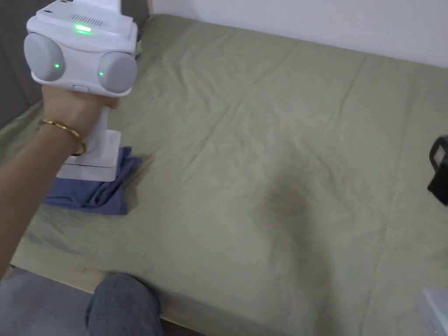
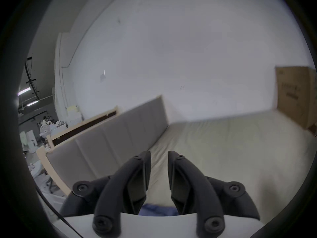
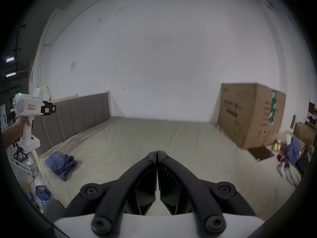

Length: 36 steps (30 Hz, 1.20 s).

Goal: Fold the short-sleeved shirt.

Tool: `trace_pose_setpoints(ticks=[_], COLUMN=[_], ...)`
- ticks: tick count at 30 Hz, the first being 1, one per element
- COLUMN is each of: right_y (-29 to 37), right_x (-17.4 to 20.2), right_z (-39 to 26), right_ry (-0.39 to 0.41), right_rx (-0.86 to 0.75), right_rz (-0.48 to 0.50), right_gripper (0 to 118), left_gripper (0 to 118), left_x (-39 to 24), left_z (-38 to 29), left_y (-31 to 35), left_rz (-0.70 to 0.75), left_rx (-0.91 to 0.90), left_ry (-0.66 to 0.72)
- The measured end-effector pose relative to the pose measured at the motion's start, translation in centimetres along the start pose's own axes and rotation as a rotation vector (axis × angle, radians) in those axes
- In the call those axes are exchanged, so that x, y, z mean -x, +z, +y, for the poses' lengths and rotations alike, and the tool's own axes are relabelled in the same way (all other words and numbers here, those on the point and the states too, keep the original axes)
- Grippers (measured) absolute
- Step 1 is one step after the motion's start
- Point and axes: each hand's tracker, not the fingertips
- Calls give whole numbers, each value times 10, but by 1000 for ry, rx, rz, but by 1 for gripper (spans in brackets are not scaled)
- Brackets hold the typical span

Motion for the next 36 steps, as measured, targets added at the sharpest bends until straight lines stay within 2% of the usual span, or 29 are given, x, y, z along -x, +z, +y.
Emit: trace_pose_setpoints(ticks=[1,4,11,16,26,36], right_y=[1,9,31,40,40,39], right_x=[-9,-26,-34,-37,-36,-31], right_z=[6,24,22,-3,-55,-67], right_ry=[9,-5,31,0,-46,-63], right_rx=[-20,-74,-120,-66,42,81], right_rz=[-14,-38,-139,-176,-179,-156], right_gripper=[0,0,0,0,0,0], left_gripper=[9,1,0,0,0,2], left_x=[-12,-43,-94,-114,-113,-108], left_z=[7,24,15,-24,-89,-108], left_y=[15,56,109,119,121,124], left_rz=[-44,-168,-343,-366,-390,-381], left_rx=[-38,-143,-152,-130,1,65], left_ry=[-2,51,183,128,111,105])
